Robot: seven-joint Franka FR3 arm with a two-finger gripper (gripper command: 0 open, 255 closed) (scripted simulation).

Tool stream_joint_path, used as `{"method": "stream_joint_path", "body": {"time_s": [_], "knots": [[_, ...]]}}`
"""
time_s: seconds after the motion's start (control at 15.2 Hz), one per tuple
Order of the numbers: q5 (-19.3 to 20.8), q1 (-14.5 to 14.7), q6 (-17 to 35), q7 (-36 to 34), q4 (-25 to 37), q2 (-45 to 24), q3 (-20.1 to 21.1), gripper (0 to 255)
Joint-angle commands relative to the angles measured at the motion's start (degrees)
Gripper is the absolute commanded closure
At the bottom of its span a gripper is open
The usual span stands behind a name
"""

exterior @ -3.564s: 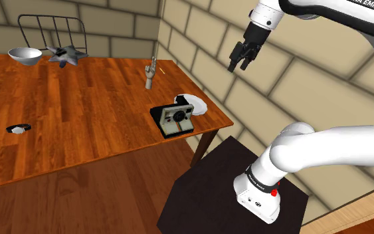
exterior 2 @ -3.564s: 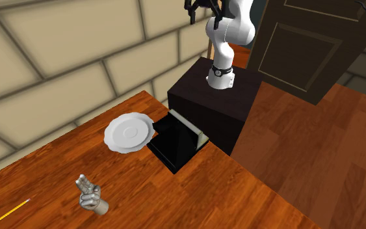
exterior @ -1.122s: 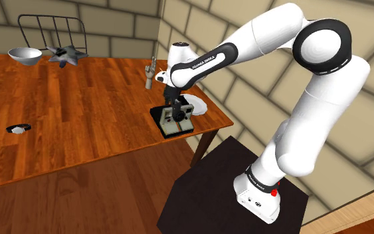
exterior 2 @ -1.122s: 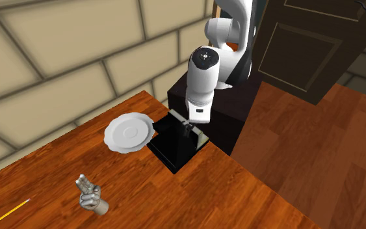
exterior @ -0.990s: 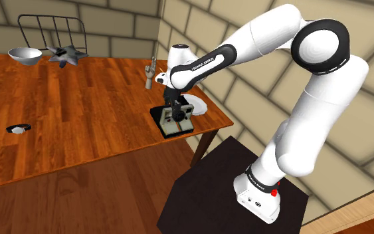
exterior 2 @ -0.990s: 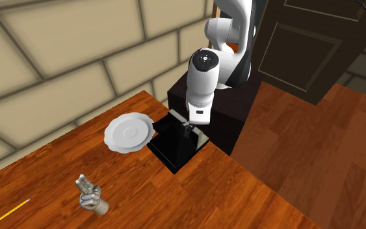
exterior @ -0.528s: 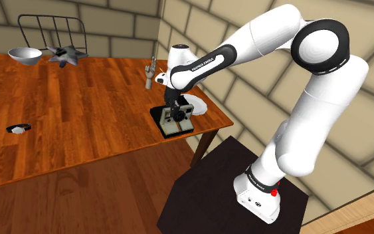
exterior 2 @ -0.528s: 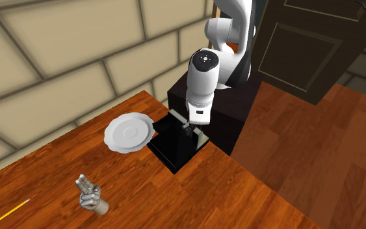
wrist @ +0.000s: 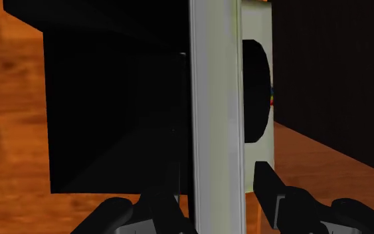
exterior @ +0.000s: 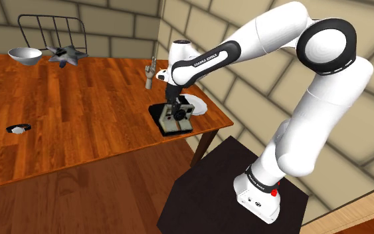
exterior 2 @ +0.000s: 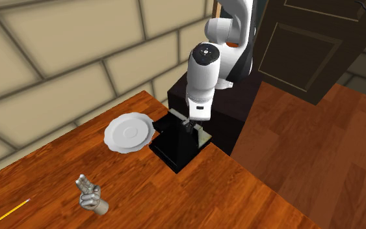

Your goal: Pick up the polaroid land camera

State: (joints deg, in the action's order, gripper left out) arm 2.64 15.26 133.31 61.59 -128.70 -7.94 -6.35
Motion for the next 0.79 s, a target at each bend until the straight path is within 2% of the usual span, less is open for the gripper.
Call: {"method": "stream_joint_path", "body": {"time_s": [0.0,0.59,0.73], "knots": [[0.06,0.00,-1.40,0.11,0.69,0.99,-0.02,255],[0.39,0.11,-8.05,0.09,3.17,5.18,-0.04,255],[0.39,0.11,-8.16,0.09,3.22,5.24,-0.03,255]]}}
